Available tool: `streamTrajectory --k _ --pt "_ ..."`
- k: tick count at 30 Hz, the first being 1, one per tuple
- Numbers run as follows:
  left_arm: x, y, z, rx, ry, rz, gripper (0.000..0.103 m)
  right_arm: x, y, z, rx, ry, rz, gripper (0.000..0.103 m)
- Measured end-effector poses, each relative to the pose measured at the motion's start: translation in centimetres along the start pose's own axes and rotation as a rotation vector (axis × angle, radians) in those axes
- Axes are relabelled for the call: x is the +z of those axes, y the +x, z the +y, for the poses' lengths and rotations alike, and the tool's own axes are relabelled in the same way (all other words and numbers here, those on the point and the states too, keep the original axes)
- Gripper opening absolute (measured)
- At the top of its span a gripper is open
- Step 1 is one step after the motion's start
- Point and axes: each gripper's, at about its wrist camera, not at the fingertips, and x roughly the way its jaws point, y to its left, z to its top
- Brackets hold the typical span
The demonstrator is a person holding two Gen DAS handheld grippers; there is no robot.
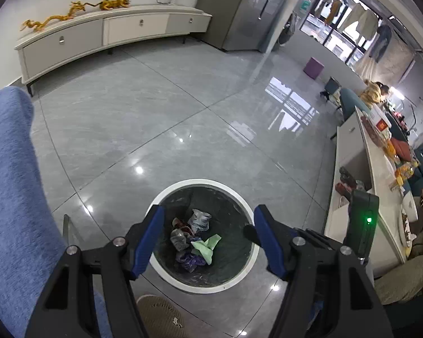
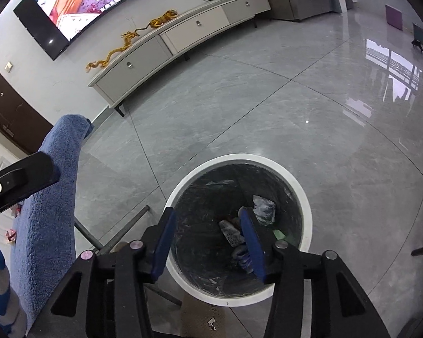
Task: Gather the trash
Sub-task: 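Carry both items over the grey bin and open both grippers to drop them, then move both open grippers back to the remaining wrappers on the rug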
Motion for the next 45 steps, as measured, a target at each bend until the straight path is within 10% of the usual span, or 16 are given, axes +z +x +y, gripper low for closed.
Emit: streamTrajectory --k 13,31,45 --pt "-2.9 -11.1 3.6 0.111 -0.049 -0.180 0.066 0.4 -7.4 4.3 0.047 -0.071 -0.128 0.052" --pt "-15.3 -33.6 18.5 0.381 -0.359 -0.488 0.074 -2.9 -16.0 20.0 0.180 -0.350 -0.254 0.059" --pt "-22.9 -40.6 25.2 0.480 -0.503 -0.581 0.074 -6.2 -17.8 27.5 0.253 -0.510 -0.271 0.063"
